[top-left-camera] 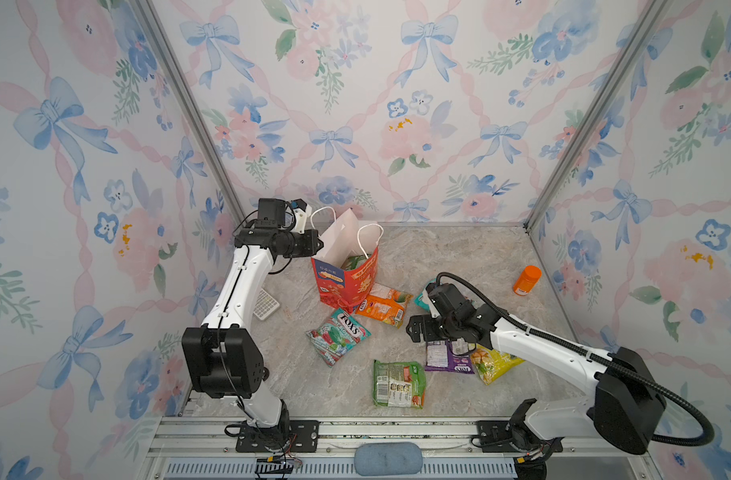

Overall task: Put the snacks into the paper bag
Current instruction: 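Move the right gripper back down to the purple packet on the table, then grasp the purple Fox's Berries packet with the right gripper and lift it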

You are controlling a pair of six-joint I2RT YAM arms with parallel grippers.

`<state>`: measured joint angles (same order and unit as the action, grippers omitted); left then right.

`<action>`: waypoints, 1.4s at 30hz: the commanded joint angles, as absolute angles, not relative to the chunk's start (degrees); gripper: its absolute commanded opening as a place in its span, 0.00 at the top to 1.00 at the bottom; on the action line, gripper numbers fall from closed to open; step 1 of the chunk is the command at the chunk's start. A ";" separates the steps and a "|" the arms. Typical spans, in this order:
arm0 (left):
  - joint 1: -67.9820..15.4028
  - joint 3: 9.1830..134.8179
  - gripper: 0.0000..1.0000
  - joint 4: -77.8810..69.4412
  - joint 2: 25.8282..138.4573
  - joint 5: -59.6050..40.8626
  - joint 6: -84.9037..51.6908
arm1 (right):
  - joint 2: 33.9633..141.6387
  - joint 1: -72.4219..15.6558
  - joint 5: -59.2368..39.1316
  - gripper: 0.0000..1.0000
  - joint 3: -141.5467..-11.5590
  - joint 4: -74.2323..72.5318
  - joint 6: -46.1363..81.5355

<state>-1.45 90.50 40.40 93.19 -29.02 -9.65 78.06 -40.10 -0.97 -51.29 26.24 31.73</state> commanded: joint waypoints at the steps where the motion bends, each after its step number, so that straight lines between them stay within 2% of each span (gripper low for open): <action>1: -1.32 89.15 1.00 42.00 92.26 -29.18 -9.75 | 76.65 -35.89 -0.66 0.00 -50.12 28.05 30.22; 7: -1.34 89.08 1.00 41.99 92.25 -29.09 -9.67 | 74.56 -29.15 -3.22 0.01 -47.17 28.88 30.95; 21: -1.33 89.13 1.00 42.00 92.40 -29.36 -9.77 | 63.70 -25.72 -3.88 0.00 -33.90 29.01 35.42; 29: -1.32 89.26 1.00 42.01 92.38 -29.53 -9.89 | 66.05 -24.36 -7.44 0.01 -31.28 23.14 36.98; 36: -1.31 89.26 1.00 42.01 92.50 -29.62 -9.93 | 67.68 -26.11 -11.93 0.10 -31.45 18.47 39.76; 42: -1.32 89.27 1.00 41.97 92.67 -29.62 -9.94 | 67.82 -28.77 -12.78 0.15 -32.14 15.73 42.73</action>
